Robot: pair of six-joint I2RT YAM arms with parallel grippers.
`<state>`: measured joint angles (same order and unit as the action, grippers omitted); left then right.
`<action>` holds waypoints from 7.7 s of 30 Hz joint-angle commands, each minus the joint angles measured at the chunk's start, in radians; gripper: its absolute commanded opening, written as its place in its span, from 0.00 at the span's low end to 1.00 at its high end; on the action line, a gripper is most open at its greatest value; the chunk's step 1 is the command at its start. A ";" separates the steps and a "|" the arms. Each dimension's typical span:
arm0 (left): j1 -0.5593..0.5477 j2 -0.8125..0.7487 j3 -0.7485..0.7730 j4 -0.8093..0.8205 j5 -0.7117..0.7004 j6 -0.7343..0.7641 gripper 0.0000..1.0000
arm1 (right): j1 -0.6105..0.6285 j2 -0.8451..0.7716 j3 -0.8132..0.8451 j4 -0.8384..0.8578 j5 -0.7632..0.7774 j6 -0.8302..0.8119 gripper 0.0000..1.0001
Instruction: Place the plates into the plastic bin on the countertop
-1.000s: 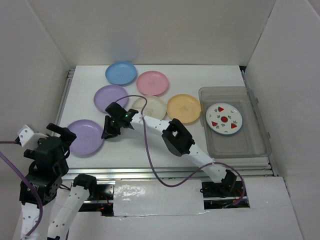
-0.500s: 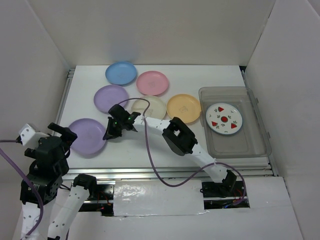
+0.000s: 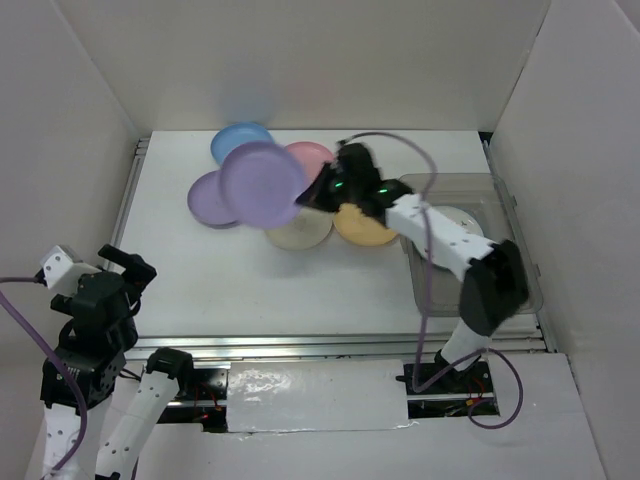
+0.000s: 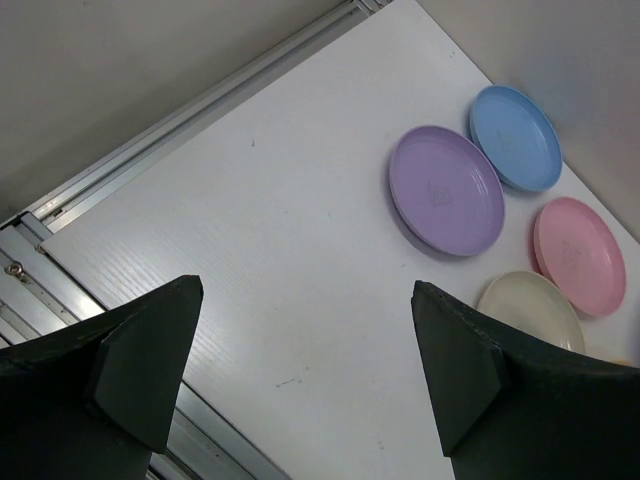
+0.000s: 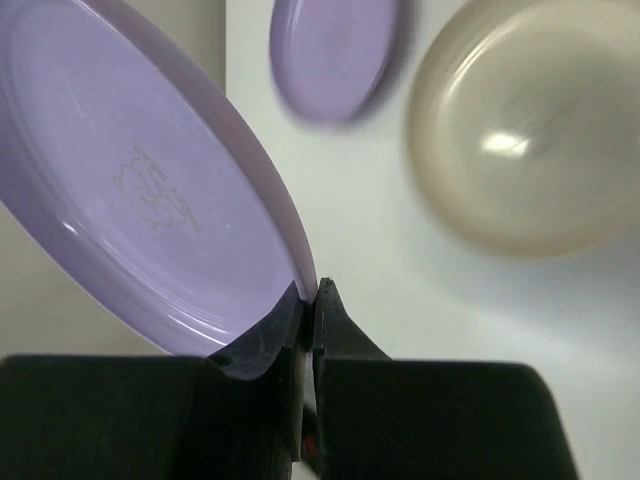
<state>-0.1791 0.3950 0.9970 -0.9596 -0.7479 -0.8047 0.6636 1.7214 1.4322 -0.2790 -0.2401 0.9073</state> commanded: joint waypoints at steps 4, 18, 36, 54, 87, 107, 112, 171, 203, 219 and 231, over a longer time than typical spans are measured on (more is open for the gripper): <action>0.004 0.011 -0.018 0.073 0.042 0.059 0.99 | -0.520 -0.281 -0.225 -0.162 0.048 -0.139 0.00; 0.006 0.073 -0.026 0.105 0.093 0.101 0.99 | -1.157 -0.407 -0.615 -0.006 -0.093 -0.136 0.00; 0.006 0.076 -0.026 0.107 0.105 0.105 0.99 | -1.170 -0.414 -0.673 -0.008 -0.028 -0.147 0.42; 0.006 0.382 0.011 0.158 0.353 0.081 0.99 | -0.902 -0.891 -0.461 -0.218 0.068 -0.148 1.00; 0.290 1.432 0.075 0.912 0.610 -0.264 0.85 | -0.185 -1.143 -0.521 -0.233 -0.274 -0.280 1.00; 0.229 0.966 0.063 0.507 0.361 -0.273 0.00 | -0.168 -1.181 -0.547 -0.253 -0.160 -0.257 1.00; 0.057 0.808 0.100 0.587 0.492 -0.116 0.00 | -0.160 -1.226 -0.527 -0.322 0.092 -0.167 1.00; -0.610 1.604 0.994 0.379 0.256 -0.244 0.99 | -0.295 -1.436 -0.308 -0.625 0.309 -0.166 1.00; -0.204 1.518 0.302 0.438 0.360 -0.295 0.00 | -0.295 -1.316 -0.558 -0.384 0.131 -0.173 1.00; -0.776 1.052 0.258 0.225 0.059 -0.251 0.00 | -0.190 -0.682 -0.435 -0.167 0.237 -0.286 1.00; -0.757 0.846 0.184 0.403 0.225 -0.128 0.00 | -0.168 -0.617 -0.553 -0.114 0.245 -0.308 0.84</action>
<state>-0.9558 1.3048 1.1877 -0.6476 -0.5705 -0.9810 0.4915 1.1316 0.9062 -0.4610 0.0181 0.6243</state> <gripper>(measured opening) 0.051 0.884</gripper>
